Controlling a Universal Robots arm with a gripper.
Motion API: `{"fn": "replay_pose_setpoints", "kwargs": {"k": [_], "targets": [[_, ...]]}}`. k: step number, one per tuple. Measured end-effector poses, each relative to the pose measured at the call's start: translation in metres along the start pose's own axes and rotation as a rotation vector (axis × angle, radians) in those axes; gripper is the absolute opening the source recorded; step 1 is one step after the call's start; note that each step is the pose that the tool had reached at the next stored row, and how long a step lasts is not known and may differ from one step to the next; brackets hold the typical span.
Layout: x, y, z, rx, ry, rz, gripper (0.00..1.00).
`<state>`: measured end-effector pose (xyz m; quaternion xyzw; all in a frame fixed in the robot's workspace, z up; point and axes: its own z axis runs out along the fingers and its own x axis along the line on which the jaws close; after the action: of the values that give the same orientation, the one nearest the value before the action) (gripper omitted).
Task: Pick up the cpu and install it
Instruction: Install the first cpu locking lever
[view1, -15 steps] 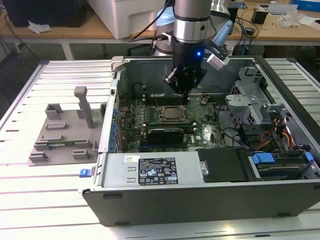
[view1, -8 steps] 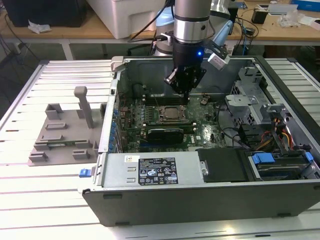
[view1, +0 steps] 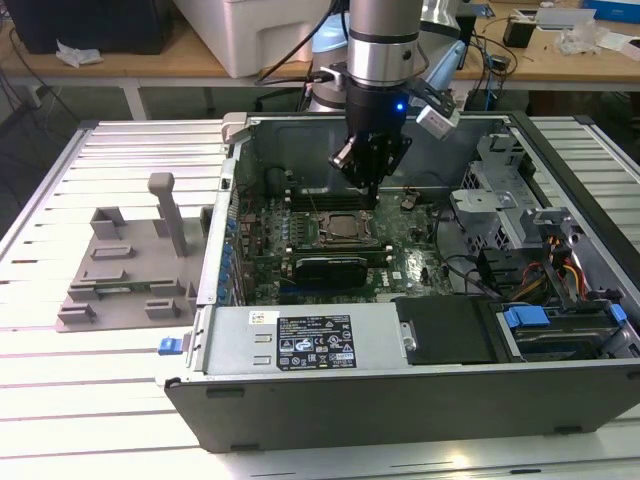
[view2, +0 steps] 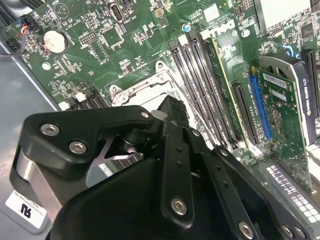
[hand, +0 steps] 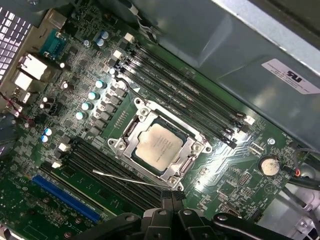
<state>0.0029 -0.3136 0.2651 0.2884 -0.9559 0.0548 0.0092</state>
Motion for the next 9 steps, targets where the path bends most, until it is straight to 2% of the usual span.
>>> {"fn": "replay_pose_setpoints", "kwargs": {"k": [2,3,7,8,9], "targets": [[0.0,0.0,0.0,-0.0005,0.001,0.01,0.11],[0.0,0.0,0.0,-0.0018,0.0037,0.037,0.11],[0.0,0.0,0.0001,-0.0062,0.0085,0.095,0.11],[0.0,0.0,0.0001,-0.0162,0.004,0.107,0.11],[0.0,0.0001,0.0001,-0.0358,-0.0063,0.116,0.11]]}}
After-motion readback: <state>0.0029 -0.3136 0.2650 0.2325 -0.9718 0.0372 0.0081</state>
